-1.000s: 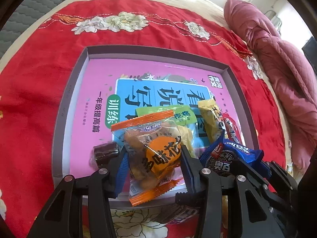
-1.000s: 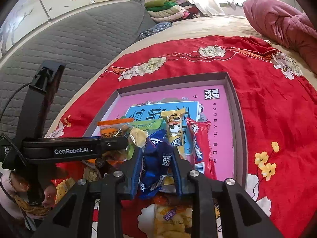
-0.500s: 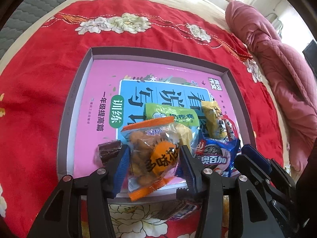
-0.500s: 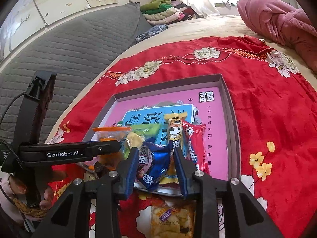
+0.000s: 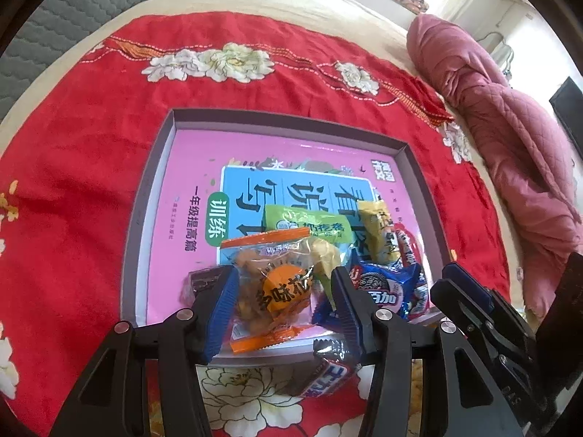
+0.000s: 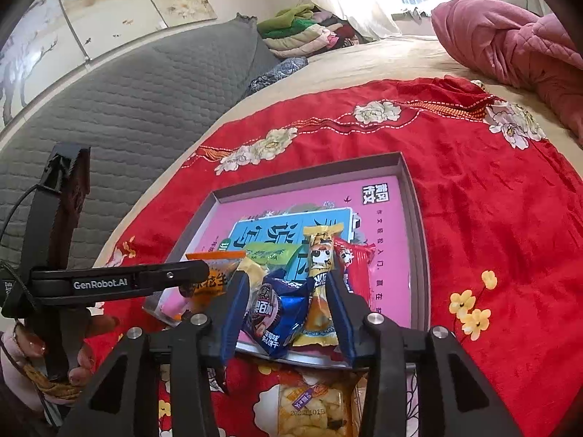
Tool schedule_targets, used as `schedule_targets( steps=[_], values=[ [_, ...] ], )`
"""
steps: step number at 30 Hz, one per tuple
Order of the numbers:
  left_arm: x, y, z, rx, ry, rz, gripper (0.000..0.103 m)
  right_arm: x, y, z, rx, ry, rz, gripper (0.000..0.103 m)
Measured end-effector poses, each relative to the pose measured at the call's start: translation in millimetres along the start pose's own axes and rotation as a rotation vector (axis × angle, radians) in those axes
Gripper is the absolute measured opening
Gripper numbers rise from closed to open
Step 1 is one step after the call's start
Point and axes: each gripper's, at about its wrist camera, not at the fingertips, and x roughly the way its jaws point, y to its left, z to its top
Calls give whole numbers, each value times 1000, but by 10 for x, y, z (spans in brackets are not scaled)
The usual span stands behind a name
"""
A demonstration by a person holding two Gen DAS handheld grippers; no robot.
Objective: Organize snacks
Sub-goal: 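Open the right gripper to drop the blue bar while the left gripper releases the peanut bag, then withdraw both grippers from the tray back toward the snack pile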
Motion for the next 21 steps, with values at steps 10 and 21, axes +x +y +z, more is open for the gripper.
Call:
schedule_targets(
  steps=[10,21],
  values=[
    [-326,95,32,-18,-53,-6,55,-135,16,47,-13,-42,15,47],
    [-658,243,33,-46,-101,-1,56,-329,-71,120,2,-97,18,49]
  ],
)
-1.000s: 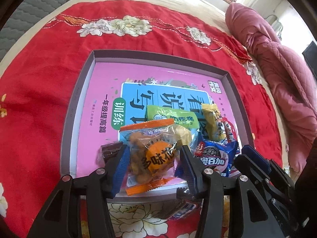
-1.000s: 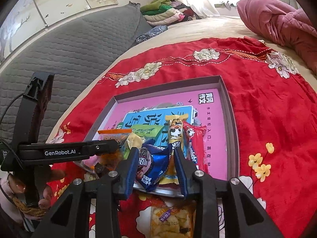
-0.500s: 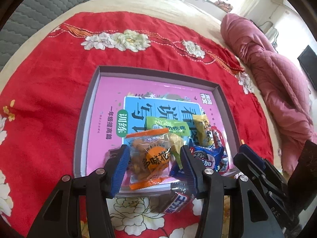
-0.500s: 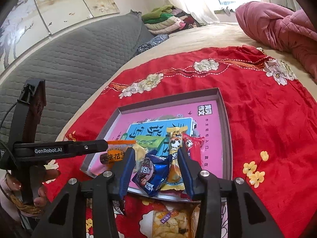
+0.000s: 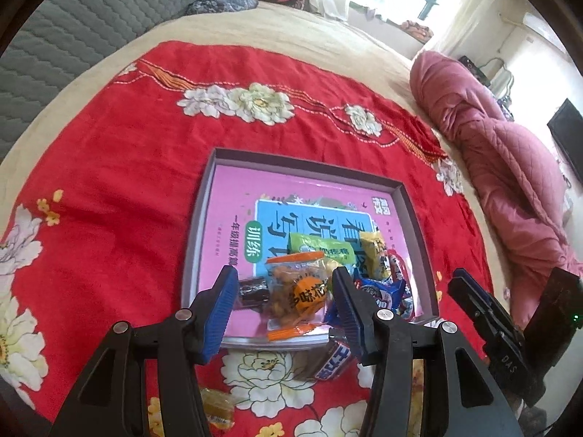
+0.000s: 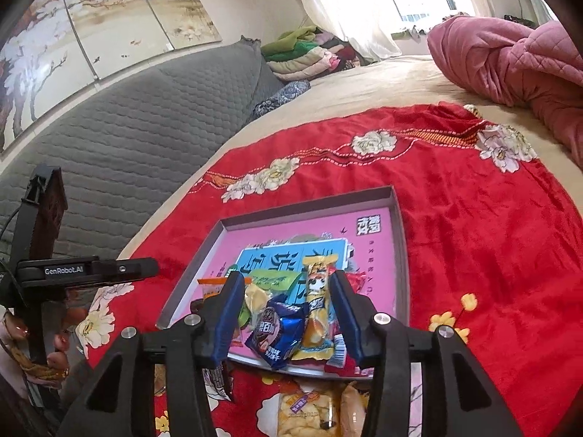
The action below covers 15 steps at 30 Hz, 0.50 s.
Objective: Organize snacks
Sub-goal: 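Withdraw both grippers from the tray back toward the snack pile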
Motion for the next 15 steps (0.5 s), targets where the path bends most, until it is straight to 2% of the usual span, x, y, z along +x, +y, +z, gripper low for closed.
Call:
schedule_targets(
  steps=[4,15],
  values=[
    [-102,37,3,-5,-13,3,56,-103,-73,50,22,-32,-4,53],
    [-252,54,-76,-1,-19,12,56,-270,-152,113,42,-73,-3,54]
  ],
)
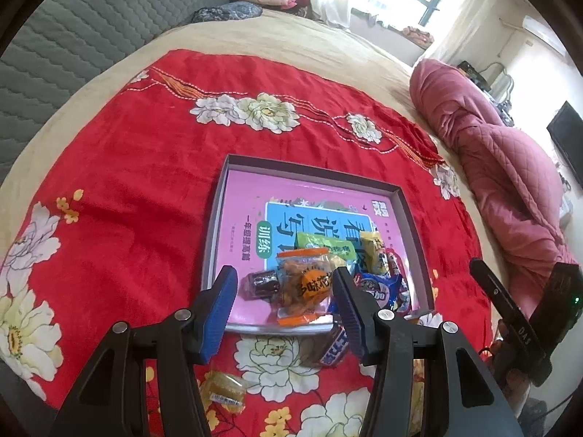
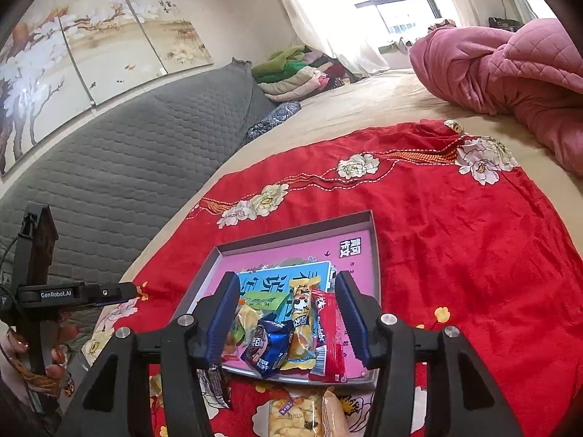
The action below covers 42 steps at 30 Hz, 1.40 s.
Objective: Organize snacks
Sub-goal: 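Withdraw both grippers from the tray back toward the snack pile, then reach the right gripper to the puffed snack bag while the left reaches the chocolate bar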
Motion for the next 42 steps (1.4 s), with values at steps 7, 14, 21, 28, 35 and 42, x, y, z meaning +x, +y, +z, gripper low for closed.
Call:
schedule_targets(
  steps=[7,14,21,28,35,42],
  values=[
    [5,-16,-145,20,32,13,56,-66,-9,-63,-4,16,-5,54],
    [84,-54,-309,40,69,16,56,-122,-32,-178,-1,52,-23,54],
    [116,-166,-452,81,91,20,56,-150,-46,-255,20,66,-34,54],
    [111,-196,-508,93,107,3,57,-186,-107,-330,64,86,-68,54],
    [84,-182,-521,93,104,-4,57,-230,-169,-399,95,99,-98,54],
    [174,-227,-596,102,129,-17,57,-270,-164,-526,78,143,-149,54]
  ],
)
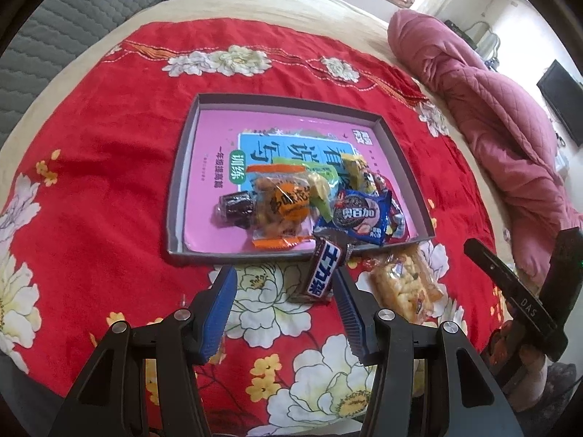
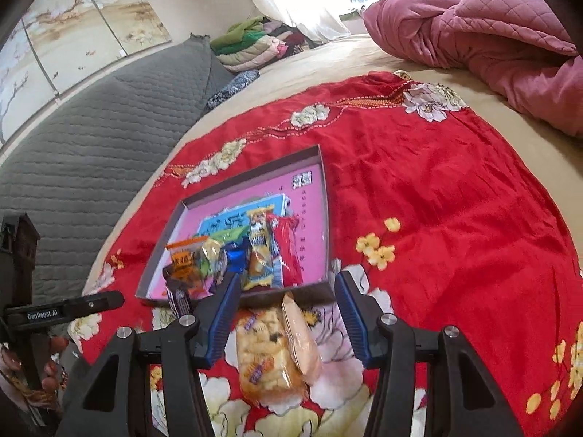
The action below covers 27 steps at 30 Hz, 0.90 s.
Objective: Organize snacks
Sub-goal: 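Reach the right gripper to the puffed snack bag while the left reaches the chocolate bar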
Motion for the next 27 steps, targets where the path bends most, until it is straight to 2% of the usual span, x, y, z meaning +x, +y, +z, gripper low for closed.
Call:
schedule_targets(
  steps=[6,8,15,27],
  values=[
    [75,-65,-49,15,21,-7,57,33,51,-83,-33,41,-7,41],
    [109,-89,-67,15,25,-10,57,41,80,-96,-53,47,-13,41],
    [272,-203,-129,40,56,-15,57,184,162,-191,-127,116,-71,29],
    [460,-182,-170,22,83,-17,57,396,105,-281,-139,212,-107,26]
  ],
)
